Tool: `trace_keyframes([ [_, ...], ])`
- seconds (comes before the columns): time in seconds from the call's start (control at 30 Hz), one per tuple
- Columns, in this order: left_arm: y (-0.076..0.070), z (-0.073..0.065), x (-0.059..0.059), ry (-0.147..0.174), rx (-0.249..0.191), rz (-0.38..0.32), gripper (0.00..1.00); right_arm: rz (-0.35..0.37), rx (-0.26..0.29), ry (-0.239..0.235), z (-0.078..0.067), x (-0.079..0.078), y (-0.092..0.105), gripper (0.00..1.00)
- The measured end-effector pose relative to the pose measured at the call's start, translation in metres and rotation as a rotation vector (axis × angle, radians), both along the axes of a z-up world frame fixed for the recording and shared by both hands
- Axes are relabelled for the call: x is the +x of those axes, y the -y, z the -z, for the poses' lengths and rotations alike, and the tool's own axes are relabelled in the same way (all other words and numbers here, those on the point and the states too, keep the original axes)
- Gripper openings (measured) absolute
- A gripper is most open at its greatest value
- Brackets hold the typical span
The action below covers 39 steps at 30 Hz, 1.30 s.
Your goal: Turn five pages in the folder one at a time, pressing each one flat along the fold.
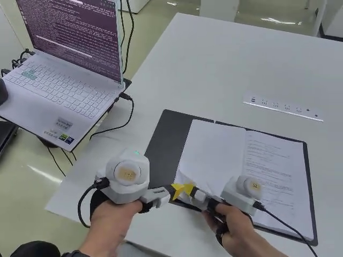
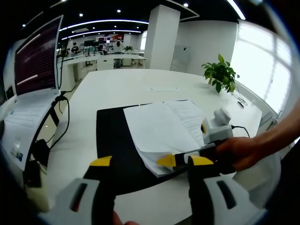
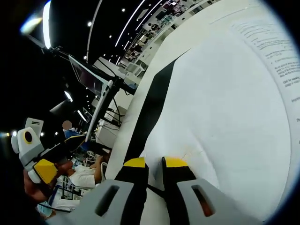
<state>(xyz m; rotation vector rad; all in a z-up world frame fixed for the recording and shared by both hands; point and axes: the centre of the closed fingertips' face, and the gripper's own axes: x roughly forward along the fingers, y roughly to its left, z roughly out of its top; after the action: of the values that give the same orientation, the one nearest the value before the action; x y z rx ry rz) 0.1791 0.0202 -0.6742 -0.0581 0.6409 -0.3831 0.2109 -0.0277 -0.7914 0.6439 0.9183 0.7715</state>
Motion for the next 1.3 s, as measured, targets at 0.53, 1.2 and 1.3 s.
trace_keyframes([
  [0.53, 0.011, -0.008, -0.004, 0.026, -0.055, 0.014, 0.59, -0.003, 0.083, 0.04, -0.032, -0.021, -0.003, 0.32],
  [1.2, 0.017, 0.012, -0.01, -0.016, 0.009, 0.161, 0.49, 0.064, 0.0, 0.204, -0.061, -0.039, 0.087, 0.48],
  [1.3, 0.02, 0.013, -0.008, -0.015, 0.013, 0.181, 0.42, 0.094, -0.003, 0.2, -0.063, -0.04, 0.101, 0.47],
])
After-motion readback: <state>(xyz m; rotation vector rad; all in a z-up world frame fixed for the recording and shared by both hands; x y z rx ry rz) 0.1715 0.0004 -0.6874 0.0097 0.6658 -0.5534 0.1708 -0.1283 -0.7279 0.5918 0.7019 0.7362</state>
